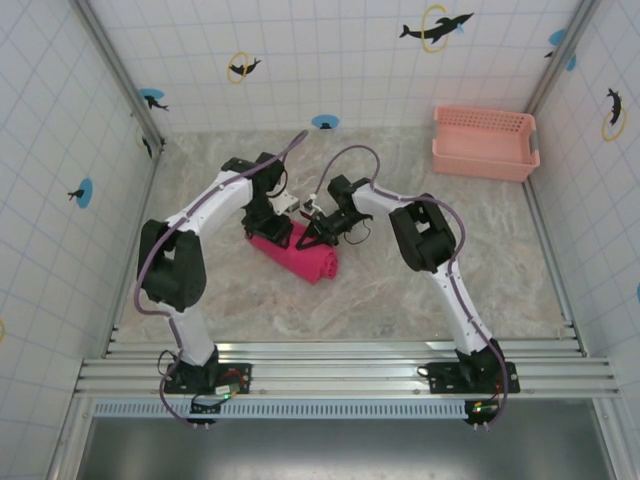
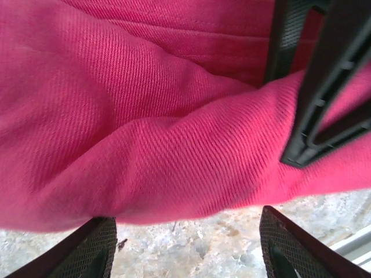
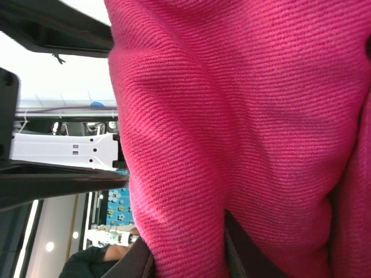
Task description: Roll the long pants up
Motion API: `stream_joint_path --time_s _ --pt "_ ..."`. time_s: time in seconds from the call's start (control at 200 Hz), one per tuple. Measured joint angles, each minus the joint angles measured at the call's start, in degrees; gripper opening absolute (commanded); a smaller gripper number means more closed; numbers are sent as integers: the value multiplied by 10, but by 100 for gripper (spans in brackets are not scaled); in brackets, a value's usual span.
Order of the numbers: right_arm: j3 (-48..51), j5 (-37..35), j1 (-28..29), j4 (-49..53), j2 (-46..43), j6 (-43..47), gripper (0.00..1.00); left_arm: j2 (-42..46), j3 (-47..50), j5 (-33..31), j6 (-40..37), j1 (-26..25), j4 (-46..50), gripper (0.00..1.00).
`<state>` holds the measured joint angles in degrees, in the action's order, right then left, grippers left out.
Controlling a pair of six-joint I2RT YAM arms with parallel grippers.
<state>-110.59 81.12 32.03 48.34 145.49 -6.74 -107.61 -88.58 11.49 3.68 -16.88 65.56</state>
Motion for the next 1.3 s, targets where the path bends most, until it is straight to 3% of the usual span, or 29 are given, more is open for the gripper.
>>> stream_joint_path --time_s 0.135,0.28,0.32,0.39,0.4,0.405,0.41,0.425,0.575,0.791,0.901,1.001,1.136,1.216,1.301 --pt "-10 4 -4 0 17 -8 9 -63 -43 -12 7 0 17 66" --pt "-11 3 -11 -7 26 -10 19 -136 -126 -28 15 -7 70 66" --pt "-10 2 -13 -9 26 -9 26 -152 -148 -30 17 -9 86 66" --pt "-8 -2 -16 -10 26 -7 45 -174 -178 -32 18 -10 109 66" --pt "-7 -2 -16 -10 26 -7 61 -177 -182 -32 19 -11 112 66" --pt "-6 -3 -16 -11 26 -8 81 -179 -184 -33 19 -11 114 66" --pt "-6 -3 -16 -10 25 -9 92 -180 -186 -33 19 -11 115 66" --pt "-4 -5 -17 -11 24 -5 99 -184 -191 -33 19 -11 120 66" --pt "58 -39 -32 -43 -42 -13 98 -219 -224 -40 22 -12 158 66" --pt "179 -269 -65 -82 -200 -14 98 -237 -243 -45 22 -12 187 67" --pt "214 -414 -46 -72 -285 13 98 -245 -254 -45 21 -12 198 67" --pt "254 -609 31 -74 -372 38 98 -252 -265 -46 21 -12 208 67" --pt "379 -926 239 -174 -498 87 98 -263 -283 -48 21 -12 221 67" --pt "424 -989 321 -211 -523 101 98 -266 -288 -49 21 -12 225 67" --pt "419 -993 315 -205 -505 106 98 -269 -292 -50 21 -11 228 67"
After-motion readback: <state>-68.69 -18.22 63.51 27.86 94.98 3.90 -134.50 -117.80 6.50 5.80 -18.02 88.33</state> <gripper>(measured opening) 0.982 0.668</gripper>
